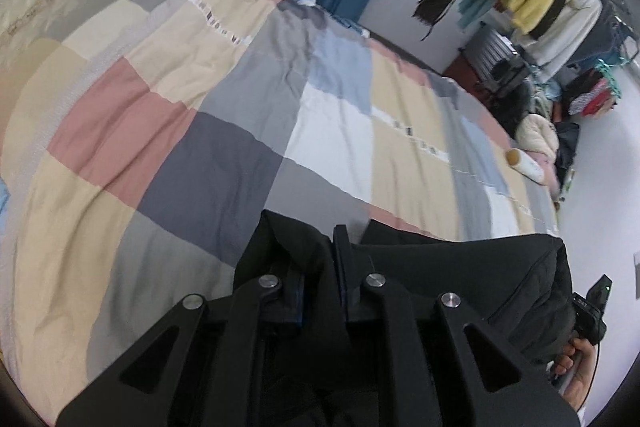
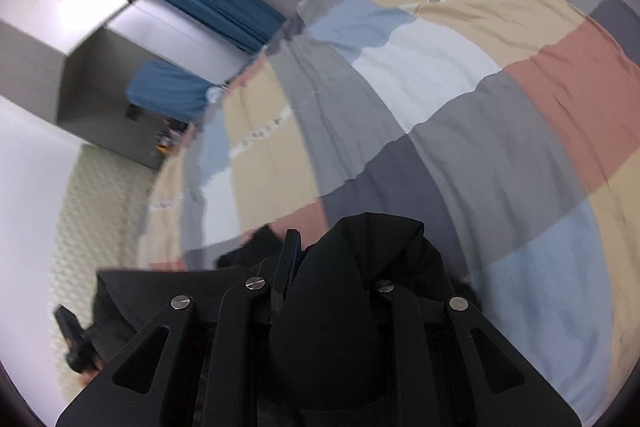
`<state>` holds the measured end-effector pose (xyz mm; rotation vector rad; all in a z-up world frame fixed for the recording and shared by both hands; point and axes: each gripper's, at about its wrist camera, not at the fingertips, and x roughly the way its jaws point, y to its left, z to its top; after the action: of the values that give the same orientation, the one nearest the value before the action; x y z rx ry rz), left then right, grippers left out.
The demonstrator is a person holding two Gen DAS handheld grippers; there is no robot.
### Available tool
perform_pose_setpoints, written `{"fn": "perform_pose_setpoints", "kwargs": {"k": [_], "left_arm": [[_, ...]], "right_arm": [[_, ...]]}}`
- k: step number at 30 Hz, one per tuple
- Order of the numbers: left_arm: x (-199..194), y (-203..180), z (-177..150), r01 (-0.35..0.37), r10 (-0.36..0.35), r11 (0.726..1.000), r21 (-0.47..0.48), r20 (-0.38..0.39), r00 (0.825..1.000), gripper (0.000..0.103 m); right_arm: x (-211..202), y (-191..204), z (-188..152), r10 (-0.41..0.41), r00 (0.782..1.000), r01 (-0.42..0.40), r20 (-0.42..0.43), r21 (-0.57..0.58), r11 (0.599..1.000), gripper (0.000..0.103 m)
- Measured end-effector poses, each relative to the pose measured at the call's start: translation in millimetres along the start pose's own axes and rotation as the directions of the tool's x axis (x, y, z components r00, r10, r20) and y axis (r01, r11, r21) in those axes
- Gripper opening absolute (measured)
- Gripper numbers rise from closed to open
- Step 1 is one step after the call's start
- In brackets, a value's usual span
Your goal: Fold large clothes
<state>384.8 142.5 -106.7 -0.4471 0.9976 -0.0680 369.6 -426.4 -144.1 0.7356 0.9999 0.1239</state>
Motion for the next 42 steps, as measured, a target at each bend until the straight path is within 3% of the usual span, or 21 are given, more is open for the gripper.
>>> {"fn": "perform_pose_setpoints", "kwargs": {"k": [8,14,19,22,24,26,29,31,35,38,42], "left_arm": [[66.8,19.1,0.9,-0.053,0.049,0.998,-0.041,-0.094,0.994,0.014],[69.9,27.6,-2.1,-0.016,0.004,0.996,-0.085,-0.132,0.991,0.014],[47.2,29.9,-13.8,0.052,-0.065,0.994,-0.097,-0.130,0.989,0.020],[29.3,29.7,-22.3,0.101,-0.115,0.988,-0.117,-0.118,0.986,0.030],[13.0,27.3,-27.5,0.147,-0.159,0.983,-0.115,-0.111,0.981,0.055],[-6.0,20.6,-32.4,0.177,-0.185,0.980,-0.087,-0.099,0.978,0.065],[-31.7,7.9,-38.5,0.170,-0.171,0.985,-0.015,-0.066,0.983,0.068],[-52.3,-1.6,-42.8,0.171,-0.169,0.985,0.038,-0.032,0.985,0.068],[-86.7,-17.8,-49.1,0.159,-0.167,0.980,0.122,0.060,0.984,0.071],[-111.5,-31.3,-55.4,0.147,-0.177,0.970,0.193,0.149,0.973,0.072],[-127.6,-41.5,-66.1,0.156,-0.203,0.959,0.235,0.192,0.960,0.073]], "right_arm": [[55.8,-9.2,6.6,-0.025,0.999,0.026,-0.046,0.013,1.000,0.015],[64.2,-14.3,3.9,-0.018,0.997,0.020,-0.073,0.017,1.000,0.017],[33.6,8.4,-9.6,-0.064,0.998,0.062,-0.020,-0.069,0.996,0.026],[11.4,23.7,-22.9,-0.099,0.995,0.100,0.015,-0.126,0.987,0.029],[-3.7,31.9,-32.3,-0.104,0.994,0.108,0.038,-0.150,0.983,0.034],[-17.0,38.7,-41.4,-0.103,0.993,0.110,0.051,-0.161,0.981,0.044],[-34.9,47.5,-54.0,-0.098,0.993,0.108,0.069,-0.174,0.979,0.053],[-49.2,57.8,-64.4,-0.107,0.989,0.125,0.097,-0.203,0.971,0.065],[-71.6,79.8,-87.4,-0.133,0.979,0.172,0.153,-0.281,0.944,0.071],[-86.9,93.6,-104.8,-0.146,0.969,0.206,0.200,-0.324,0.923,0.077],[-102.1,110.2,-124.3,-0.170,0.953,0.258,0.249,-0.382,0.887,0.080]]}}
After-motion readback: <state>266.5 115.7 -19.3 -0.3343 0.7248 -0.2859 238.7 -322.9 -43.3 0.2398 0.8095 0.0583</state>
